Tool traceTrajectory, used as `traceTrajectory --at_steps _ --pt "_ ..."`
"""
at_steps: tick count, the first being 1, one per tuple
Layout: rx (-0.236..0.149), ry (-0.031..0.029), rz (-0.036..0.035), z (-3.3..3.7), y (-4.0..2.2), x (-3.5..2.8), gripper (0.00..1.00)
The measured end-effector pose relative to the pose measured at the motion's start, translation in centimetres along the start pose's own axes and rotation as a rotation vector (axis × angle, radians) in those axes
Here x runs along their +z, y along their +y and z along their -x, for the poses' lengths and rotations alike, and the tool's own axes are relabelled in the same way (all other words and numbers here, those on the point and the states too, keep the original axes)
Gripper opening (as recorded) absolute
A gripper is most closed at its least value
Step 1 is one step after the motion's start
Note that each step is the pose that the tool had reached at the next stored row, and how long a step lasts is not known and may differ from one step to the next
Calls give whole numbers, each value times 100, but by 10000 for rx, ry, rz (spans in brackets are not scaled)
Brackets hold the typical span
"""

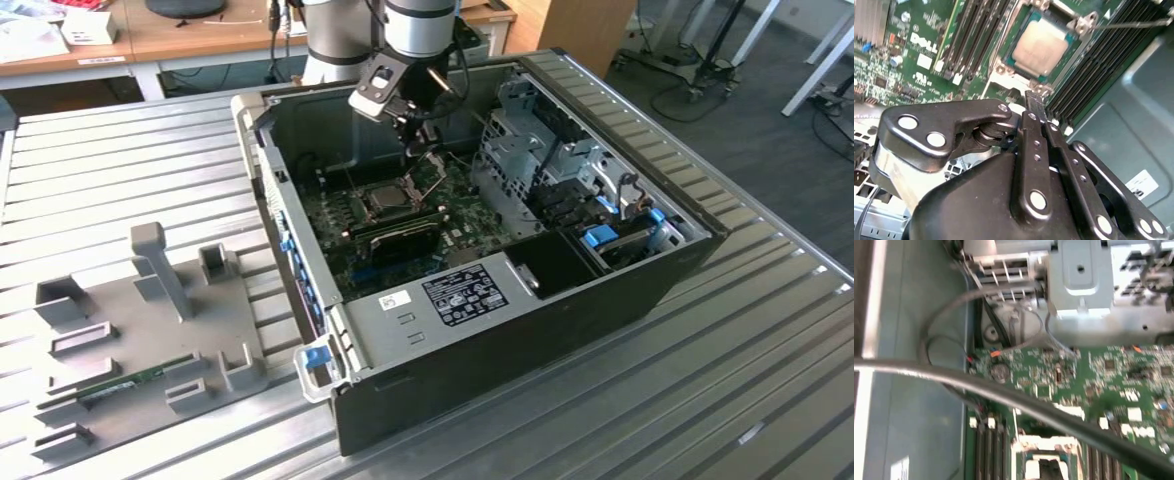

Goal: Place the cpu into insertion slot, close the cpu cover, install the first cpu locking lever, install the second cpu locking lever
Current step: 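Close the cpu cover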

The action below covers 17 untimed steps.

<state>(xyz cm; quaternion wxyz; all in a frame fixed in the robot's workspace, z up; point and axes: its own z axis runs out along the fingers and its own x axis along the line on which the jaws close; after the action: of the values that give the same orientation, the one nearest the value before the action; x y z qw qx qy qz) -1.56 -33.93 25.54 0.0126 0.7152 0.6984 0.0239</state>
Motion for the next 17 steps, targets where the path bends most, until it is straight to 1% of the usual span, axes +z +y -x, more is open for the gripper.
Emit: traceTrajectory --at_steps 7,8,12,15,17 --pt "0 0 0 -4 191 10 11" --pt "-1 0 -1 -5 208 11 11" --pt "1 -4 -1 -5 211 7 11" --pt "1 -1 0 -6 213 -27 11" --pt "0 0 1 -6 214 -35 11"
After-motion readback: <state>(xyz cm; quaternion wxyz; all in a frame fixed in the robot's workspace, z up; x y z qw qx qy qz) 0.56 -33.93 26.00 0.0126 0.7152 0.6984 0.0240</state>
